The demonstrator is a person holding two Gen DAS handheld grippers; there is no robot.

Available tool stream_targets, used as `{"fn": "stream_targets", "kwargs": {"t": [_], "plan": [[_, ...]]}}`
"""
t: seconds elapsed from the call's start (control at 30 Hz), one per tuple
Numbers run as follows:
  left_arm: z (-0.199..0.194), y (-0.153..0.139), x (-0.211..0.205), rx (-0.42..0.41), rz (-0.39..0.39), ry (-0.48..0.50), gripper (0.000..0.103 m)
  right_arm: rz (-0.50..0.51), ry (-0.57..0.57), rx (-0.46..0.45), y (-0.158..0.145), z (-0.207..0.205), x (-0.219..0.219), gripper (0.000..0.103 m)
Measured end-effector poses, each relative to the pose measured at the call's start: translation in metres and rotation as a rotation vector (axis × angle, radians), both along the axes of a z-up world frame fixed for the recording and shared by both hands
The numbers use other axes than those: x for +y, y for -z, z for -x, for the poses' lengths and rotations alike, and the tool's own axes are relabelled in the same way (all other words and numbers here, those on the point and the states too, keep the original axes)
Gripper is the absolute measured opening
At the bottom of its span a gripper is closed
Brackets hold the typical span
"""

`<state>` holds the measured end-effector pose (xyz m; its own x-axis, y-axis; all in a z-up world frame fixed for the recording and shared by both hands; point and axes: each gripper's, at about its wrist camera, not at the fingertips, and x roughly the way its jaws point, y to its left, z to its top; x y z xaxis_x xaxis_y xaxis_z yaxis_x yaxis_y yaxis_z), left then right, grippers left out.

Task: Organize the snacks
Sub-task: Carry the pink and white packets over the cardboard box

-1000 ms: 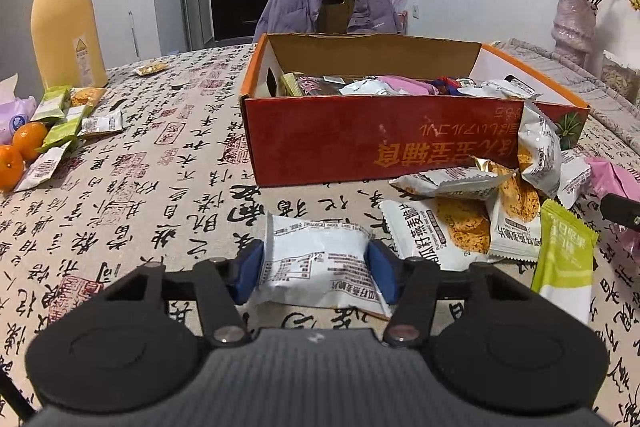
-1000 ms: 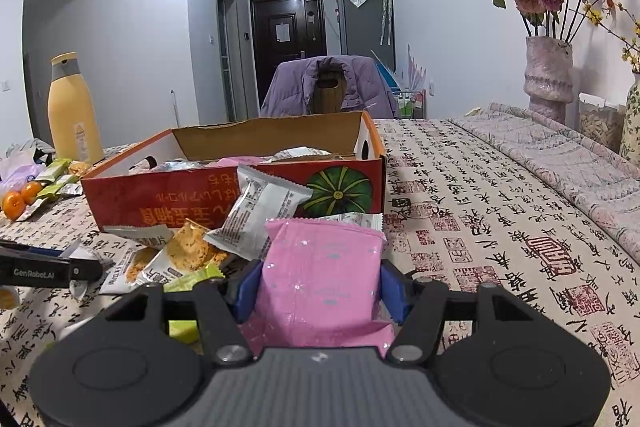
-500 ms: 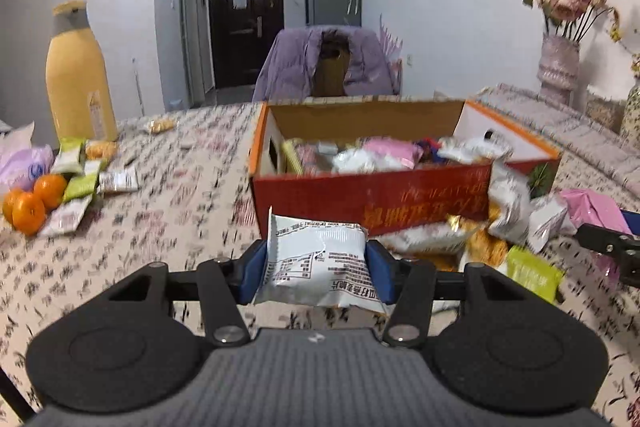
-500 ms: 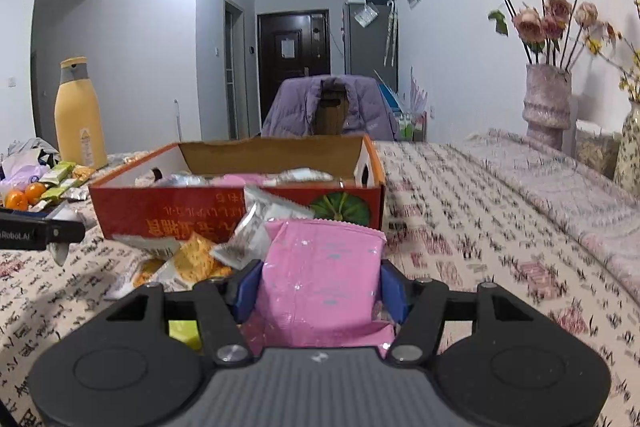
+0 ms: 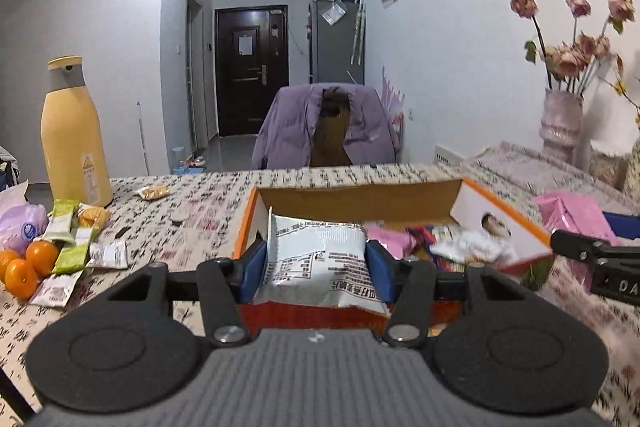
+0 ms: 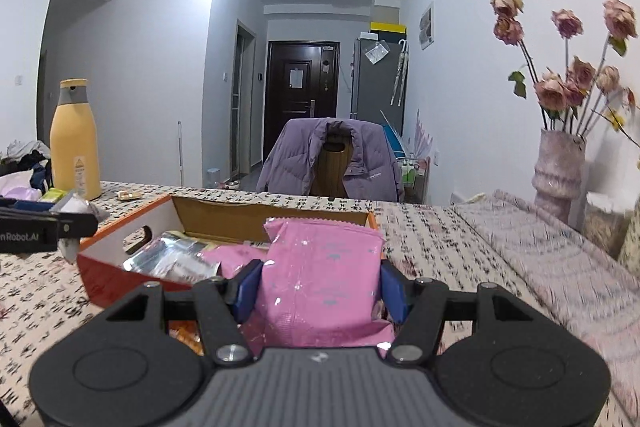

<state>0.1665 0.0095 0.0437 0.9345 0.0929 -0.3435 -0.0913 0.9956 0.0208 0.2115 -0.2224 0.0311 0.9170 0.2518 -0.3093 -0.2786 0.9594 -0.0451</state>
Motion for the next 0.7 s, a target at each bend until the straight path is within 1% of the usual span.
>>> {"fn": "stream_targets", "kwargs": {"t": [0.13,0.33,0.43,0.53,0.6,0.7], "plan": [[-0.021,-0.006,-0.002,-0.014,0.009,-0.016,0.054,0.004,-0.012,0.025,-0.006,-0.027,0.007,0.061],[-0.056,-0.007,-0.001,-0.013,0.027,-0.038,0.054,0.018,-0.014,0.050,-0.011,-0.066,0.023,0.061],[-0.075,-0.003,-0.001,0.002,0.034,-0.058,0.054,0.023,-0.010,0.064,-0.009,-0.086,0.032,0.061],[-0.092,0.003,0.002,0.009,0.050,-0.078,0.054,-0.001,-0.004,0.082,-0.005,-0.102,0.037,0.061],[-0.103,0.009,0.005,0.023,0.058,-0.090,0.054,-0.013,-0.004,0.093,-0.001,-0.111,0.039,0.061],[-0.114,0.020,0.011,0.047,0.059,-0.106,0.054,-0.002,-0.001,0.100,0.007,-0.120,0.042,0.061]]}}
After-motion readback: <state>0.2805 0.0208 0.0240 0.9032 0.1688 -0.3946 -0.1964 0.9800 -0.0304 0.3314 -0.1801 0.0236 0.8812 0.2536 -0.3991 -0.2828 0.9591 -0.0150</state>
